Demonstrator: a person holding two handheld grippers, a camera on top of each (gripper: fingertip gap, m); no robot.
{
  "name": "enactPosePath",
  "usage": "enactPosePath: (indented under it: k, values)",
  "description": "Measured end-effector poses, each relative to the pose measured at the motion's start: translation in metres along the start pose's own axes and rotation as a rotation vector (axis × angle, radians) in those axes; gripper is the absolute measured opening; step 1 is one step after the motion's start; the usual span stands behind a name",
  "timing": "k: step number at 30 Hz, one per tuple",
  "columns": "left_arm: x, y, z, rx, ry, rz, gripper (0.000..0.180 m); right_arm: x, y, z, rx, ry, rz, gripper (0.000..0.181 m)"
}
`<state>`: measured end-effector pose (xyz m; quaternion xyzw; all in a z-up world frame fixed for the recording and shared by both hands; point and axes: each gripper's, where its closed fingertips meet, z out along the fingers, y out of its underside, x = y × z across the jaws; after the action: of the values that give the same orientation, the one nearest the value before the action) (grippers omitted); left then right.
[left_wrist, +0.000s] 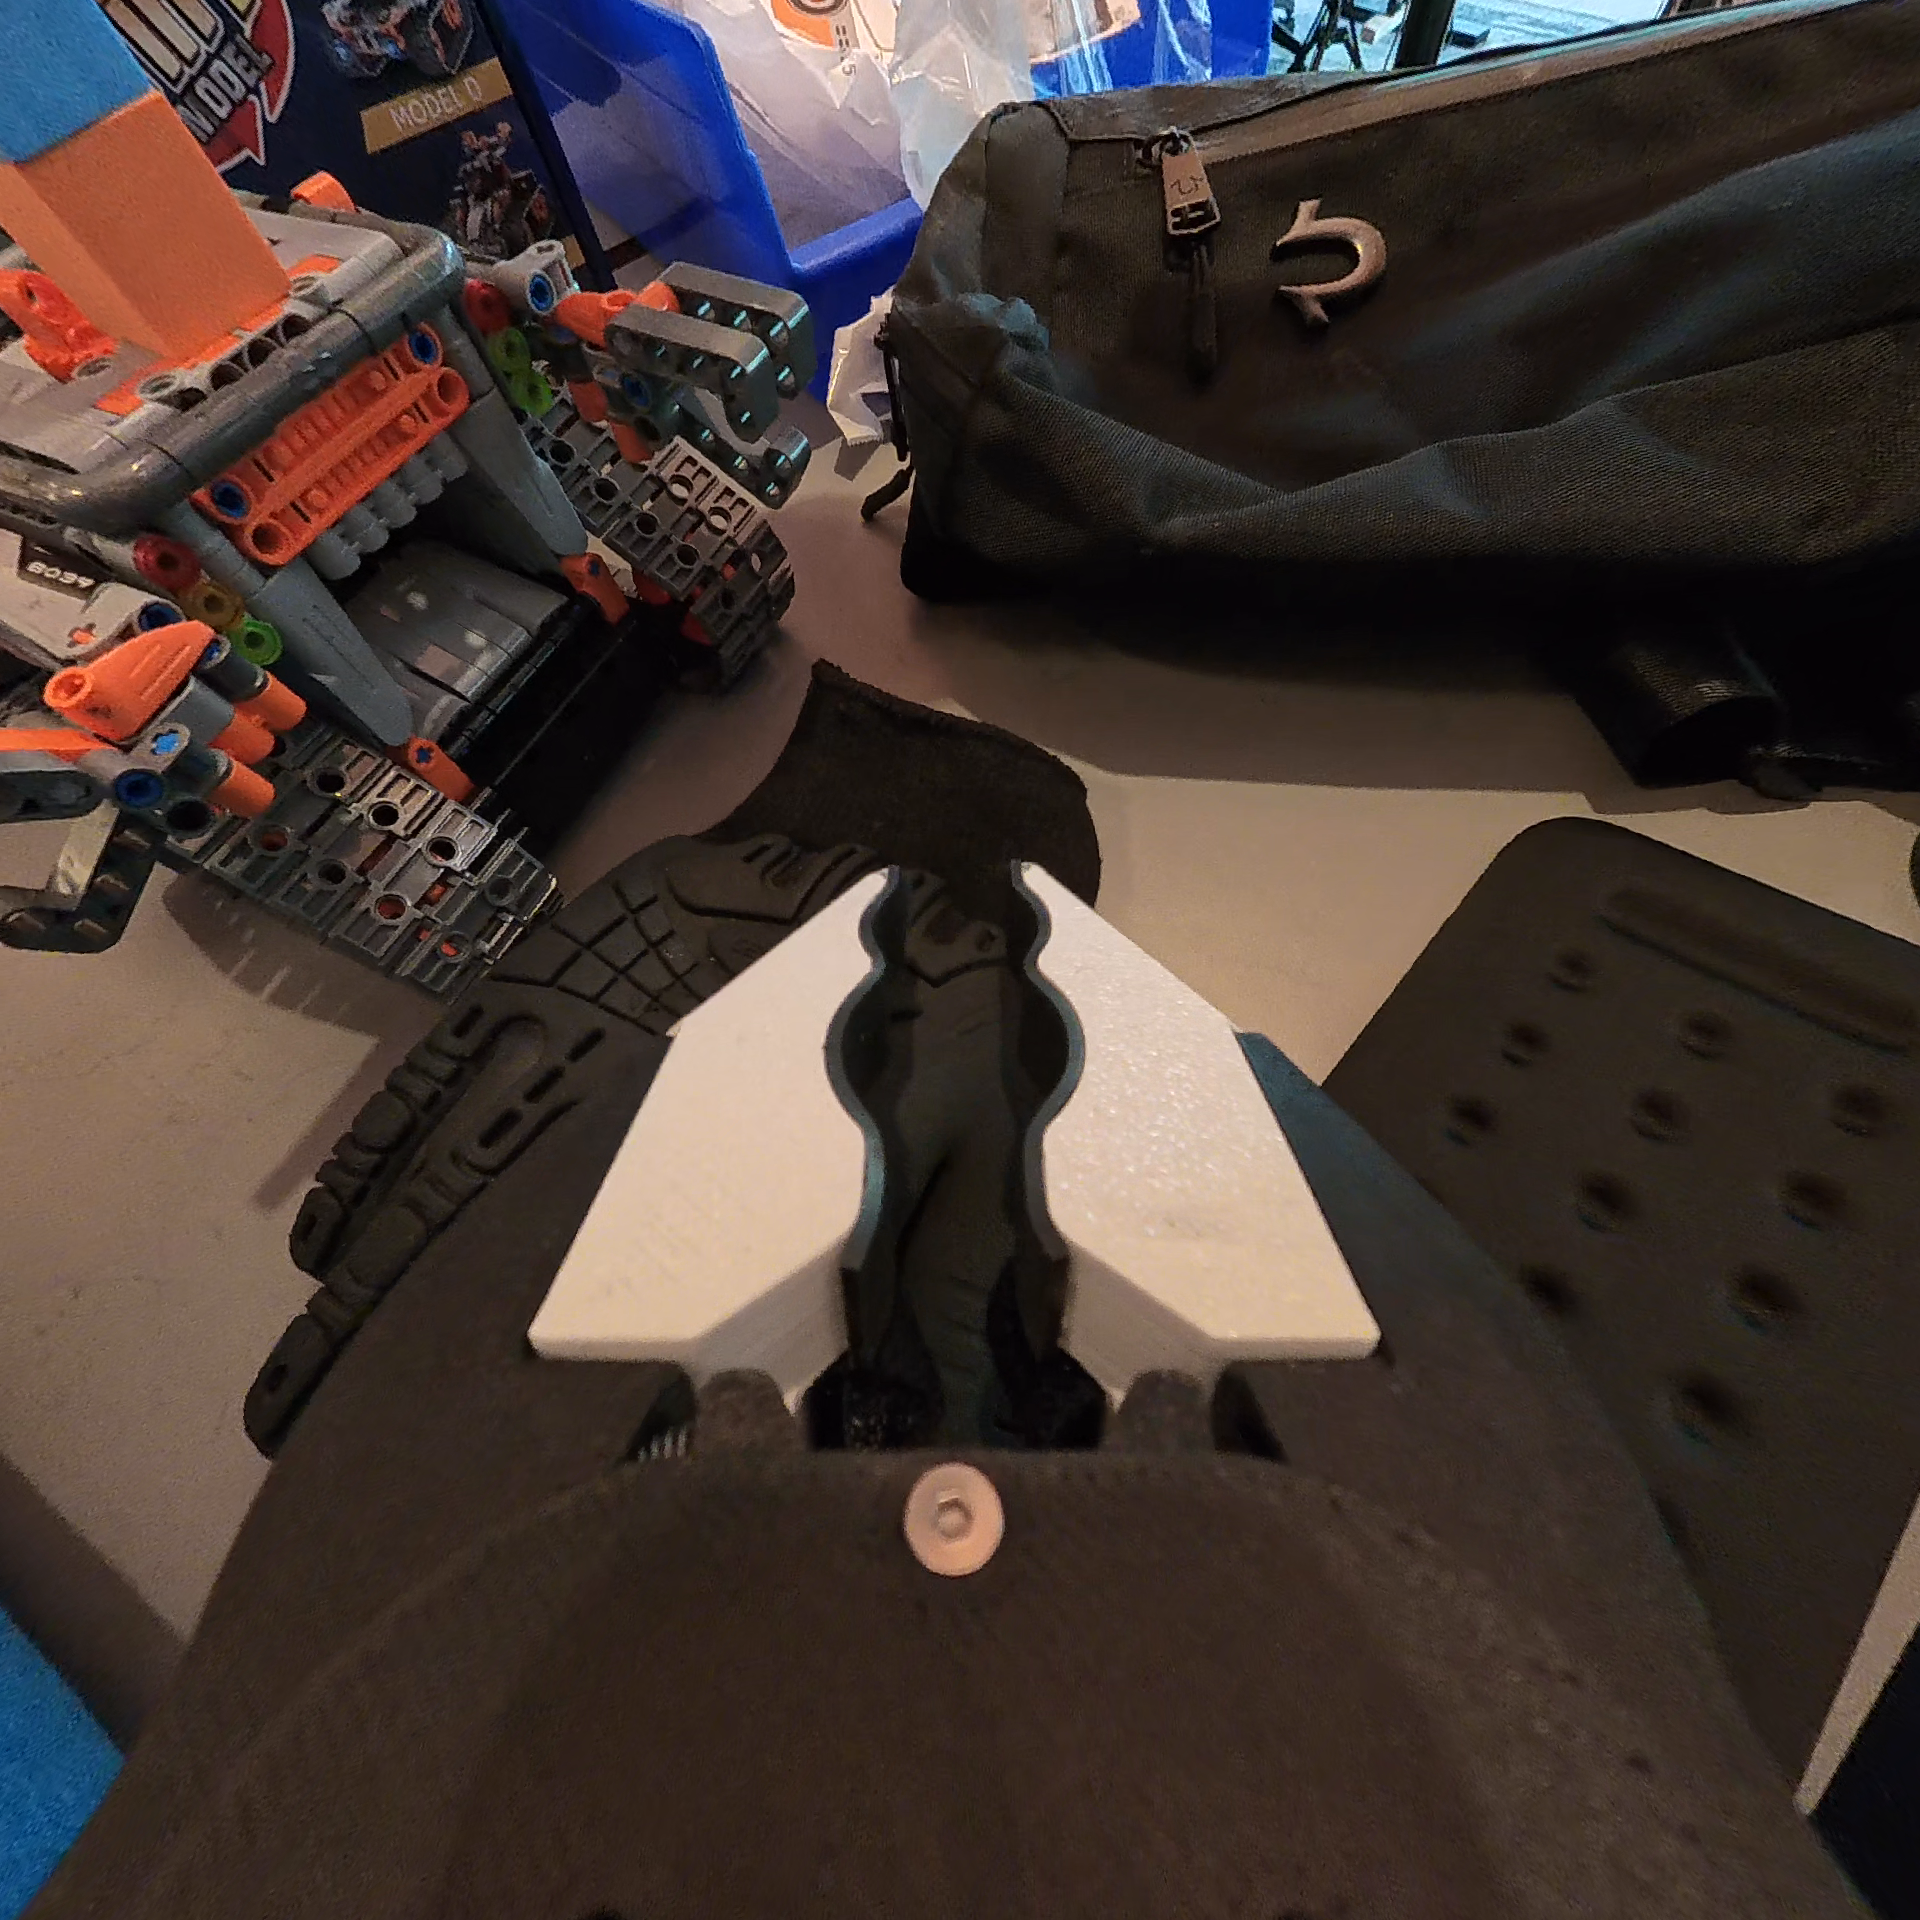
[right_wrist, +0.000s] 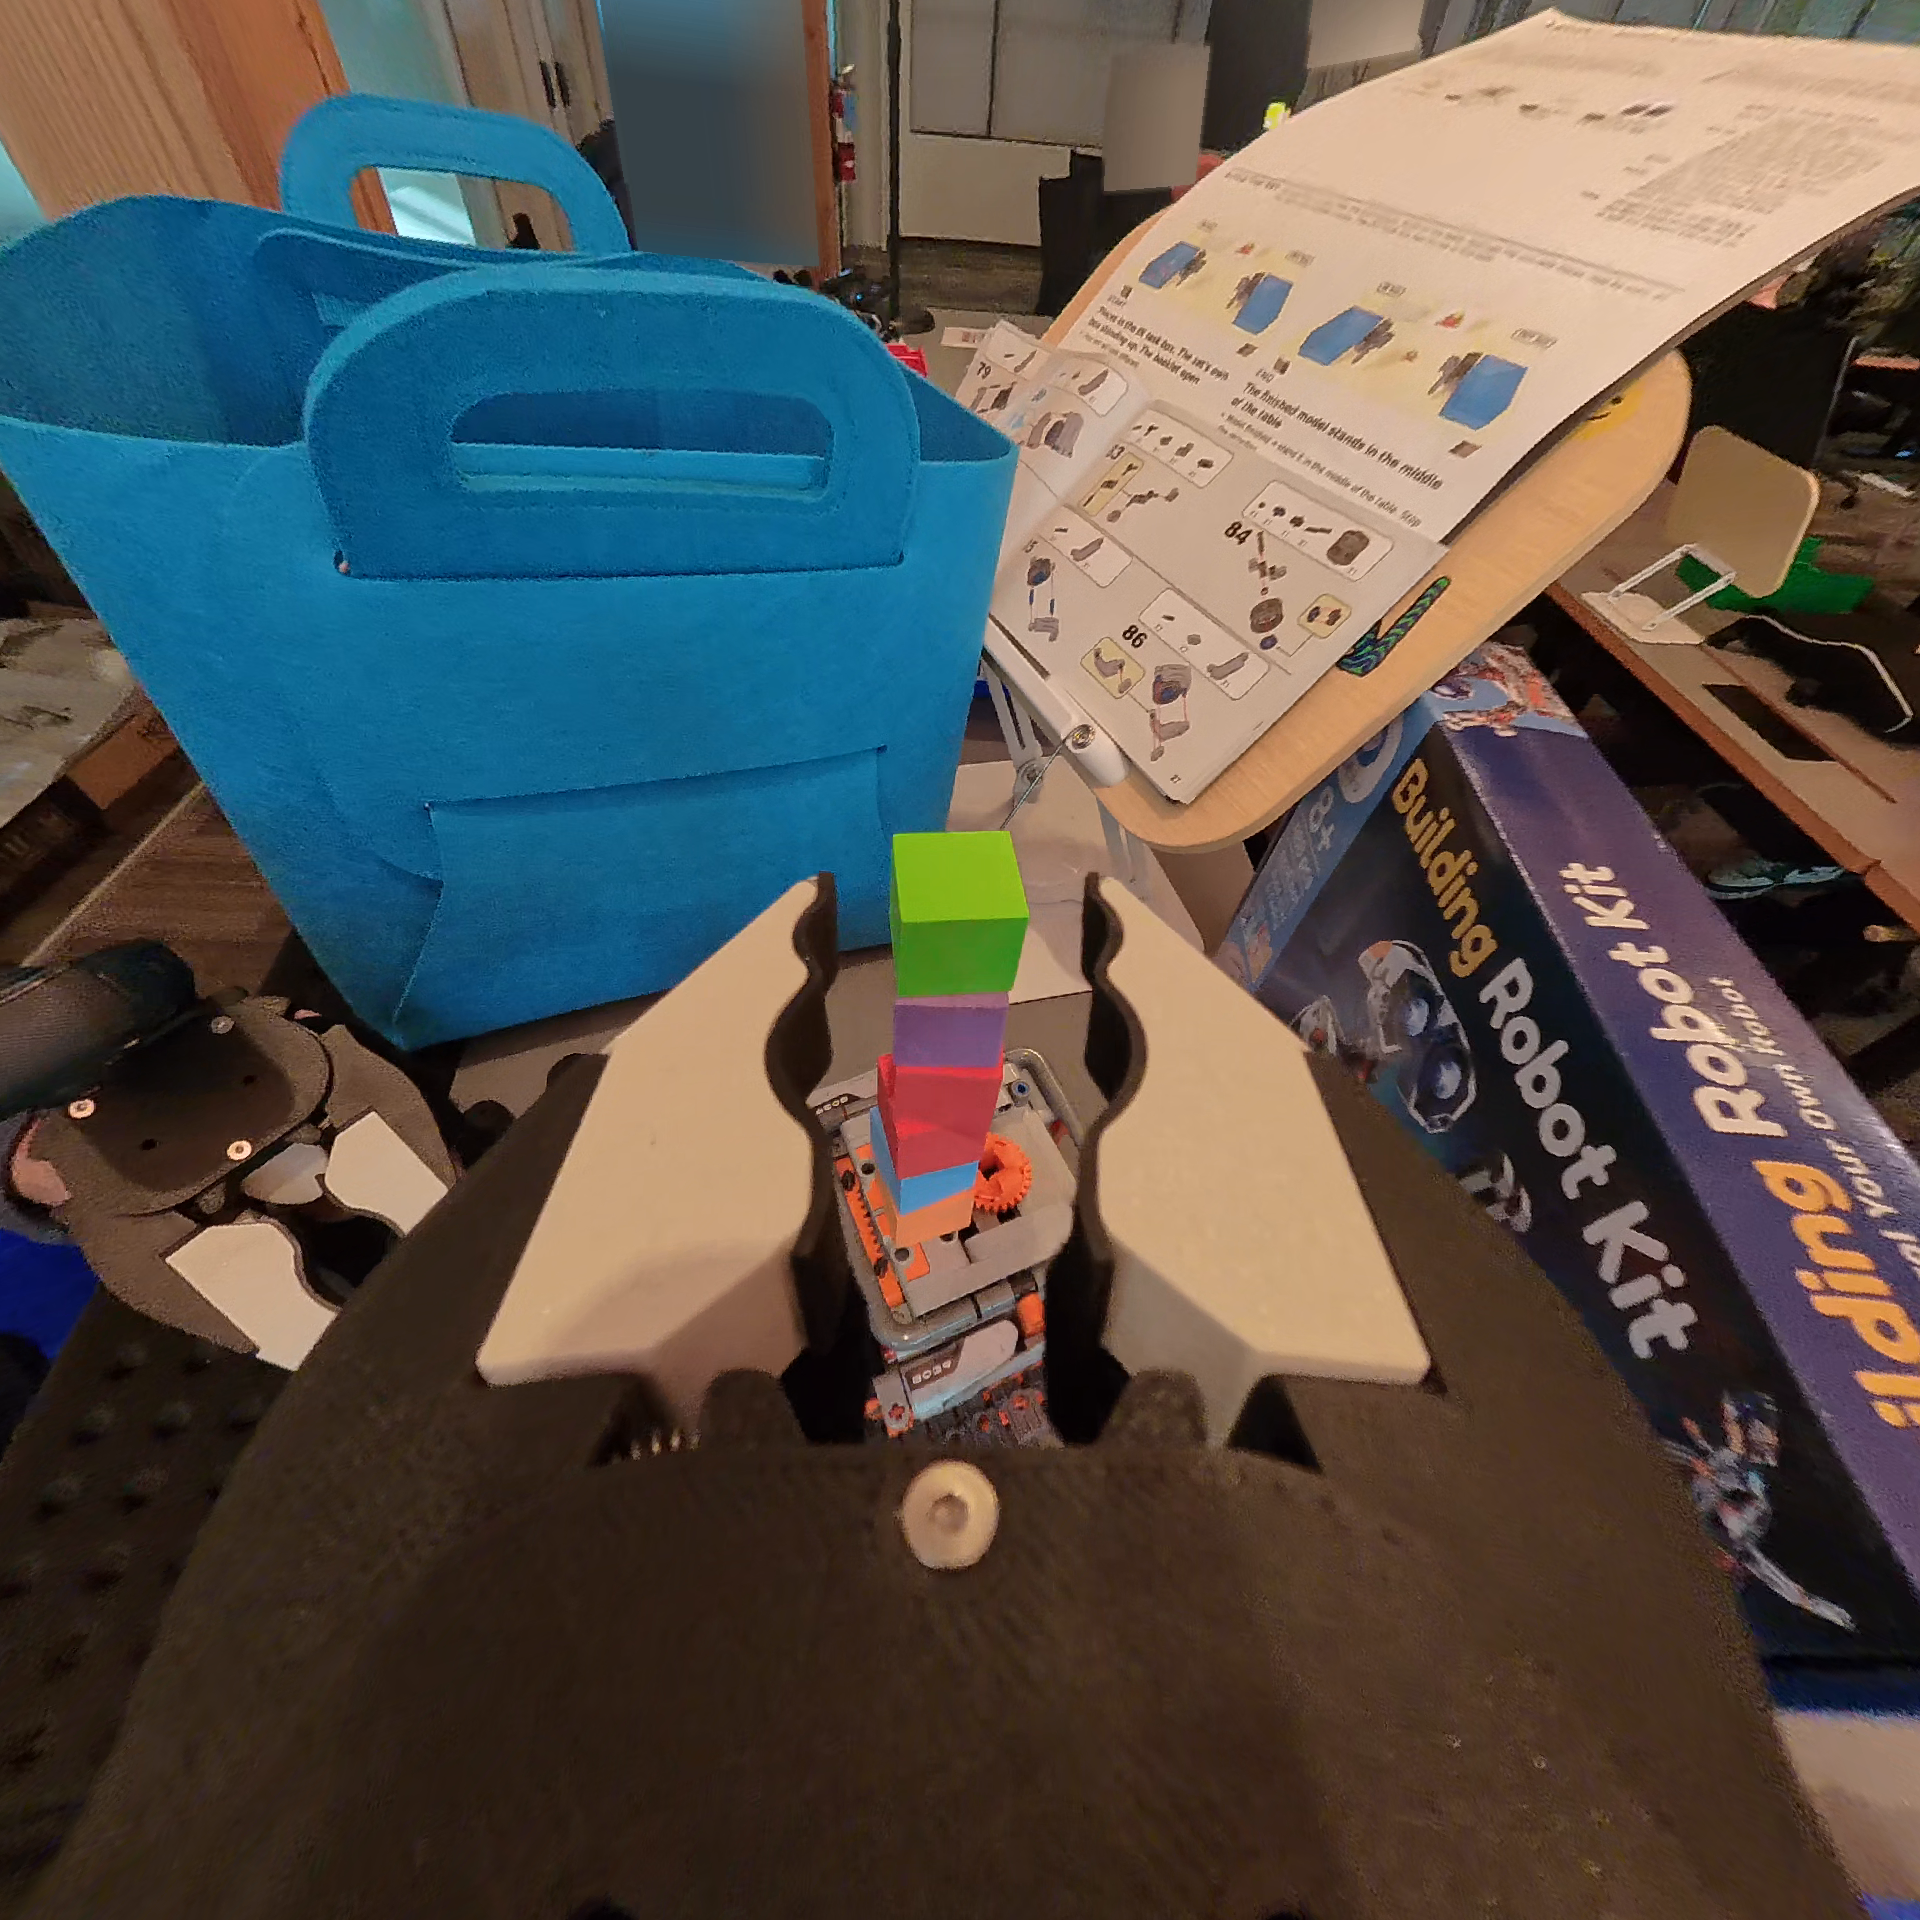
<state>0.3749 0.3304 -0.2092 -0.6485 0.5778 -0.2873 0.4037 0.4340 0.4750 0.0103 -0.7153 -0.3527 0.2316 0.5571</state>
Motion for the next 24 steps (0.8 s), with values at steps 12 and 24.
enactPosePath:
  k: [12,24]
  values:
    - [-0.002,-0.002,-0.001,0.015,-0.021,0.012,0.016,-0.035,0.046,-0.043,-0.244,0.004,-0.083,0.000]
    - [-0.012,0.002,-0.020,0.010,-0.154,0.055,0.007,0.028,0.101,0.007,-0.239,0.068,0.364,0.000]
